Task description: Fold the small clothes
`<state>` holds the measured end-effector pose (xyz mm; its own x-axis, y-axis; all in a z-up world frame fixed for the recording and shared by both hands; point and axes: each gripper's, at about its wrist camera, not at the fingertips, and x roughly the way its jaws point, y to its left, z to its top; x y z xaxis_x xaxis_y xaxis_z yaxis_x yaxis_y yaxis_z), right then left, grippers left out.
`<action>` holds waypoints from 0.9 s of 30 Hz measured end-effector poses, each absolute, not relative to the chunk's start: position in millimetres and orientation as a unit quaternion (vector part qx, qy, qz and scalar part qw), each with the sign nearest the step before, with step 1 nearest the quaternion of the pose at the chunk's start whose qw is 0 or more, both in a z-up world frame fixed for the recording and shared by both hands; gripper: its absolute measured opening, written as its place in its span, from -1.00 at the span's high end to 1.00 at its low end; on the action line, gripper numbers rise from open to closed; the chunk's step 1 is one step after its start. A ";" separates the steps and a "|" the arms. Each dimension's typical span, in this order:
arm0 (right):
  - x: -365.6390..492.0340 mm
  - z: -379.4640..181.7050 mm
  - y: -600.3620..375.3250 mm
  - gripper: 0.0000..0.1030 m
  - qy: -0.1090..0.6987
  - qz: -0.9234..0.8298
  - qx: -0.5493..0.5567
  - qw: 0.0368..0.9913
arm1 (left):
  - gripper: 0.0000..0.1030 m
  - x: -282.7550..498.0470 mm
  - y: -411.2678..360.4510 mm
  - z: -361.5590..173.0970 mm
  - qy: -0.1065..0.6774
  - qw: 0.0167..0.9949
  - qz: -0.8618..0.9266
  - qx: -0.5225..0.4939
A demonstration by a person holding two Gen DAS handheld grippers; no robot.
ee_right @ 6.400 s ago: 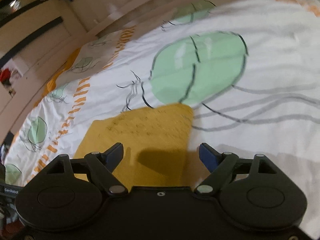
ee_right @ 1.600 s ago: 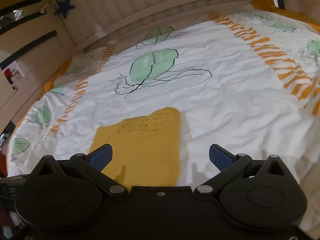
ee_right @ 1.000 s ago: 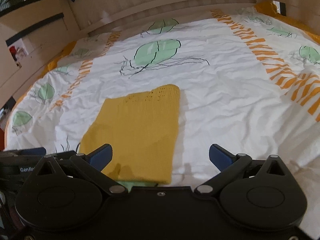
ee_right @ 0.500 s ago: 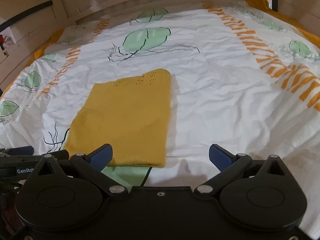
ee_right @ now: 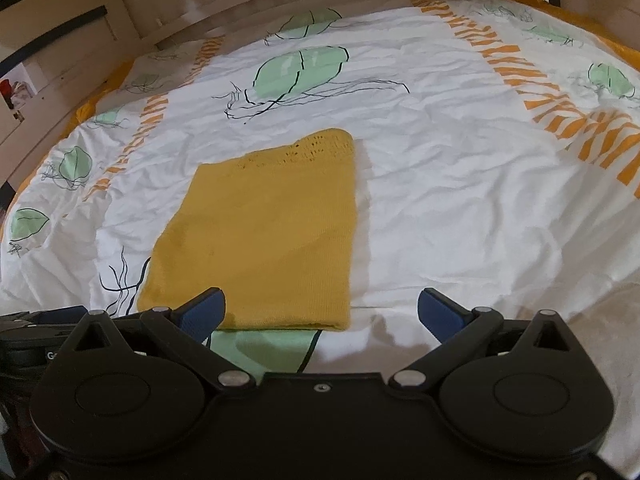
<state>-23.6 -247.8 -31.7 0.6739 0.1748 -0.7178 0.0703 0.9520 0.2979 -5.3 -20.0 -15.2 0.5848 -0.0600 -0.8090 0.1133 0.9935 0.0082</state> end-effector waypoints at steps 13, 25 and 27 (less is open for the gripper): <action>-19.6 -36.6 -245.5 -0.98 0.415 0.029 0.151 0.897 | -0.96 -2.9 -17.9 -15.7 0.463 0.885 -0.051 0.020; -18.0 -39.9 -246.1 -0.98 0.420 0.028 0.157 0.894 | -0.96 -1.7 -20.4 -16.3 0.469 0.882 -0.053 0.022; -17.6 -40.4 -246.6 -0.98 0.421 0.029 0.158 0.893 | -0.96 -1.4 -20.6 -16.7 0.469 0.881 -0.053 0.022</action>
<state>-17.6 -246.6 -40.4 0.6440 0.1840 -0.7426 0.0813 0.9487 0.3056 -1.4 -20.6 -16.7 0.5546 -0.0730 -0.8289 0.1139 0.9934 -0.0113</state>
